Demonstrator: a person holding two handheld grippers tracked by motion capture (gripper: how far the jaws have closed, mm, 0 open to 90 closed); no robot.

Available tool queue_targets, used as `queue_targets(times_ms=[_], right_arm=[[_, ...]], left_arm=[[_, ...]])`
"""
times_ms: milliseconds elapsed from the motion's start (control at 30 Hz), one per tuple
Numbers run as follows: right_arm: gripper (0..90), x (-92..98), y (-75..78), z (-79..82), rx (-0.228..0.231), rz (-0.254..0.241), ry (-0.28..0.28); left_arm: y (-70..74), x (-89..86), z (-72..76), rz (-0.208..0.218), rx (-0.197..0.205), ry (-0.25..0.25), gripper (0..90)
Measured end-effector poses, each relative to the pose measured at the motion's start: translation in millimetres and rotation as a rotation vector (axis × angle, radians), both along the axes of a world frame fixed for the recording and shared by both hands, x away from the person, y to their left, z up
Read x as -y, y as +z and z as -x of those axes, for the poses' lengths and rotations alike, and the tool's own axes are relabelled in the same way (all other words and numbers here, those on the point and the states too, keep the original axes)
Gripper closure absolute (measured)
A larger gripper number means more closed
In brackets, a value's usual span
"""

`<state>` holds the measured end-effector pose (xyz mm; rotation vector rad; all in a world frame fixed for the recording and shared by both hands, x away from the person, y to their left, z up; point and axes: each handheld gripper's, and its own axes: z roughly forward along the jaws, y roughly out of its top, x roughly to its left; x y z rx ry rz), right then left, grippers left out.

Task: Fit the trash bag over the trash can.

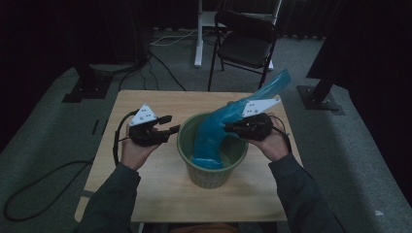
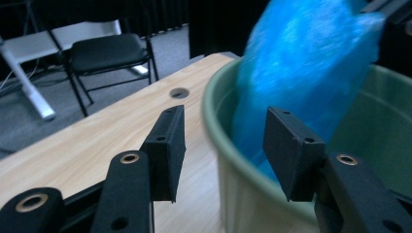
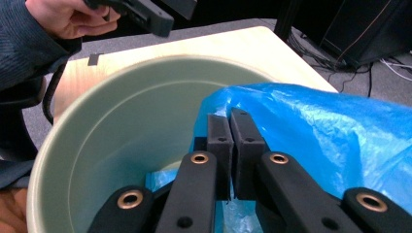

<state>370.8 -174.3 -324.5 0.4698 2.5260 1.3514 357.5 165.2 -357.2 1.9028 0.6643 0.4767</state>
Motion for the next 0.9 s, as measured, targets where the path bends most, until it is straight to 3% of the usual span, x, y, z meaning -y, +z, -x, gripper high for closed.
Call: queue_targets(times_ms=[300, 500, 533, 567, 633, 733, 833, 900], right_arm=[[89.4, -10.3, 10.4, -1.9, 0.015, -0.01, 0.023], [90.0, -16.8, 13.2, -0.5, 0.006, -0.037, 0.064], [90.0, -18.1, 13.1, 0.2, 0.007, -0.037, 0.067], [90.0, -19.3, 13.1, 0.6, 0.006, -0.039, 0.073], [90.0, -21.6, 13.0, 2.0, 0.002, -0.043, 0.088], [88.3, -24.4, 12.3, 5.5, -0.003, -0.026, 0.103], [74.3, -22.5, 12.5, 9.3, -0.011, -0.014, 0.116], [70.5, -17.3, 14.9, 13.2, 0.002, -0.022, 0.124]], left_arm=[[10.0, 47.7, -1.9, -0.084, 0.018, -0.125, 48.6], [7.5, 69.8, -4.3, -0.143, 0.009, -0.158, 50.4], [7.5, 69.8, -4.3, -0.143, 0.009, -0.158, 52.4], [6.5, 75.7, -4.0, -0.173, 0.01, -0.159, 56.6], [5.9, 79.6, -2.6, -0.211, 0.029, -0.159, 69.3], [4.8, 79.7, -0.6, -0.231, 0.049, -0.16, 86.0], [2.1, 76.3, 0.5, -0.238, 0.051, -0.158, 89.1], [-0.1, 73.0, 1.5, -0.235, 0.053, -0.154, 89.2]])
